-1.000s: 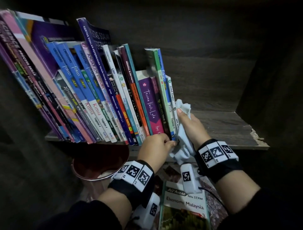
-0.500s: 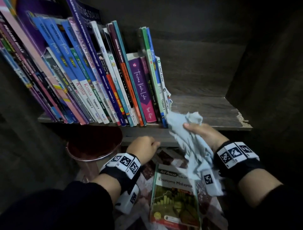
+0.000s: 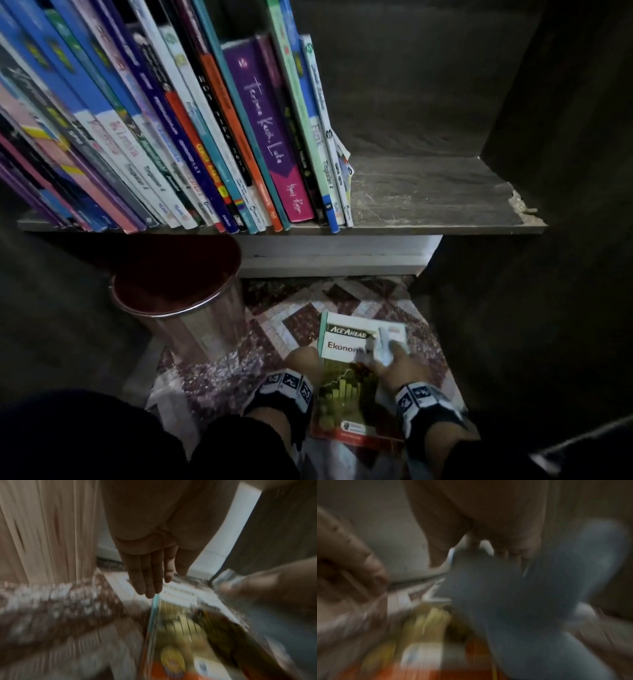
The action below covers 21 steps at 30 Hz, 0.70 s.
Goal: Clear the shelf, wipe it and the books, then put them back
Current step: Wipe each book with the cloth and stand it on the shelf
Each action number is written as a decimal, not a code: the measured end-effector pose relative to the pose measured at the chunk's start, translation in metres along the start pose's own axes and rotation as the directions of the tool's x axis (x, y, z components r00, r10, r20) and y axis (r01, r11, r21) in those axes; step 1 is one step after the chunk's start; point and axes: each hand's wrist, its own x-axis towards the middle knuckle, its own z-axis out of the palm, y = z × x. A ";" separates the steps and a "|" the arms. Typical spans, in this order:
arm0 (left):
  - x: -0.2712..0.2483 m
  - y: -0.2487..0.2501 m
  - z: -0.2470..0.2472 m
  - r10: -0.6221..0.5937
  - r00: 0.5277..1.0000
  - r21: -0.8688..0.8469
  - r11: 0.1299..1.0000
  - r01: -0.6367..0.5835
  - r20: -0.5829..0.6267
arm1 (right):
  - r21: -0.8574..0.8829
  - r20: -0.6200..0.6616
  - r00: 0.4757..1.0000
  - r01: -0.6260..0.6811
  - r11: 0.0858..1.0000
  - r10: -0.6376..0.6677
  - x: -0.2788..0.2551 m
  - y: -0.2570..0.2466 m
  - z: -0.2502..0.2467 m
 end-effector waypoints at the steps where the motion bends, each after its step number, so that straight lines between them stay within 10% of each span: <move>1: 0.005 -0.001 0.014 -0.015 1.000 0.007 1.000 0.015 0.004 | -0.060 0.042 0.999 -0.003 0.998 0.005 0.001 0.009 0.016; 16: 0.014 0.016 0.068 -0.273 0.960 -0.256 0.925 0.281 0.067 | -0.177 0.139 0.988 -0.041 0.983 0.066 0.013 0.056 0.068; 21: 0.006 0.021 0.075 -0.064 0.995 -0.548 0.831 0.096 0.077 | -0.247 0.223 0.973 0.113 0.963 -0.057 0.020 0.068 0.086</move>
